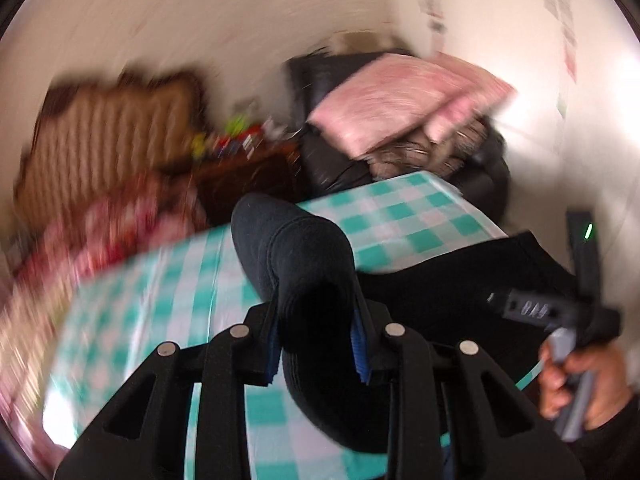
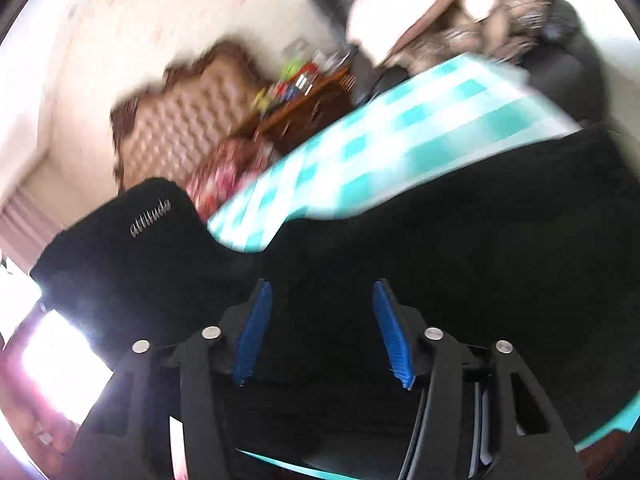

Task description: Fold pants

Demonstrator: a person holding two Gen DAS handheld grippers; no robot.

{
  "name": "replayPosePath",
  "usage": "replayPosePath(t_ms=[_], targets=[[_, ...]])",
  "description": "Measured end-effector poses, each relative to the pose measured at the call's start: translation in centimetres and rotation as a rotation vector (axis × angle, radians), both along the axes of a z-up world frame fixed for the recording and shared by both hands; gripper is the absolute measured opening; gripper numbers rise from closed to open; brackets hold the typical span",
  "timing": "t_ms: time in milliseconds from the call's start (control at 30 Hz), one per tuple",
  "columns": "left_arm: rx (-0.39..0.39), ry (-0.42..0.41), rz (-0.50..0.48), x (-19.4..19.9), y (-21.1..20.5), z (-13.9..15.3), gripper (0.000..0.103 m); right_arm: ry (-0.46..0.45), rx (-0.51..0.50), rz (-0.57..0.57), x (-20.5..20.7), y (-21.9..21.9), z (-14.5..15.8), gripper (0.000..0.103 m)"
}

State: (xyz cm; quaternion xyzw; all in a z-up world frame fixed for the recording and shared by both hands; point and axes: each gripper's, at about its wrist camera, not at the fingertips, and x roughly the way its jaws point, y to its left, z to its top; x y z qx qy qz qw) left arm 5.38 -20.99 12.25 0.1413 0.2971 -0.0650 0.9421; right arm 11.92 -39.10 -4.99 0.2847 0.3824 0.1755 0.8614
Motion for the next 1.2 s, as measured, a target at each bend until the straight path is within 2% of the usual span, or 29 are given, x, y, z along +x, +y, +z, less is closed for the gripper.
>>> replayPosePath(t_ms=[67, 100, 167, 233, 300, 333, 400, 467, 533, 633, 700, 733, 867, 900, 933, 967, 1033, 1133, 1200], targets=[[0.116, -0.052, -0.073, -0.3, -6.4, -0.2, 0.028, -0.018, 0.047, -0.076, -1.2, -5.5, 0.8, 0.061], [0.186, -0.091, -0.12, -1.0, -10.8, -1.3, 0.028, -0.02, 0.057, -0.107, -1.8, -7.7, 0.9, 0.062], [0.284, -0.144, -0.192, -2.3, -17.0, -4.1, 0.028, -0.007, 0.057, -0.174, -3.1, -12.5, 0.7, 0.062], [0.383, -0.185, -0.282, -4.1, -22.9, -9.6, 0.028, 0.017, 0.06, -0.222, -4.2, -16.3, -0.2, 0.062], [0.473, -0.152, -0.368, -5.6, -26.7, -16.4, 0.028, 0.05, 0.066, -0.256, -4.9, -19.7, -1.3, 0.062], [0.523, -0.163, -0.393, -6.4, -27.7, -19.1, 0.028, 0.061, 0.056, -0.261, -4.9, -20.5, -1.6, 0.062], [0.598, -0.274, -0.382, -7.7, -28.2, -21.2, 0.032, 0.074, 0.038, -0.238, -4.6, -21.5, -1.7, 0.063], [0.58, -0.286, -0.367, -7.5, -28.0, -20.9, 0.04, 0.081, 0.041, -0.157, -3.4, -20.9, -1.3, 0.063], [0.592, -0.291, -0.355, -7.1, -28.5, -20.7, 0.046, 0.094, 0.04, -0.05, -1.0, -19.4, -0.5, 0.075], [0.62, -0.285, -0.363, -7.0, -29.0, -21.7, 0.051, 0.116, -0.002, 0.098, 2.2, -16.5, 0.8, 0.08], [0.636, -0.298, -0.361, -7.2, -29.1, -22.1, 0.049, 0.161, -0.079, 0.174, 4.8, -13.8, 0.8, 0.08], [0.634, -0.299, -0.356, -7.1, -29.0, -22.2, 0.042, 0.188, -0.117, 0.198, 5.8, -12.7, 0.6, 0.08], [0.621, -0.292, -0.362, -7.1, -28.8, -22.0, 0.034, 0.287, -0.261, 0.248, 8.6, -9.3, -1.1, 0.08], [0.62, -0.297, -0.365, -7.1, -28.8, -22.1, 0.032, 0.295, -0.278, 0.255, 8.9, -8.7, -1.4, 0.076], [0.619, -0.301, -0.366, -7.5, -28.6, -22.0, 0.03, 0.288, -0.288, 0.279, 9.0, -8.0, -1.6, 0.047], [0.614, -0.301, -0.367, -7.5, -28.3, -21.8, 0.029, 0.288, -0.292, 0.293, 9.0, -7.7, -1.7, 0.044], [0.598, -0.319, -0.35, -7.5, -27.9, -20.3, 0.027, 0.257, -0.302, 0.306, 8.7, -7.2, -0.5, 0.027], [0.593, -0.362, -0.346, -7.1, -28.2, -17.7, 0.027, 0.167, -0.275, 0.307, 7.6, -8.0, 3.0, 0.025], [0.597, -0.39, -0.363, -7.4, -28.9, -17.0, 0.027, 0.148, -0.274, 0.29, 7.7, -9.1, 4.1, 0.025]])
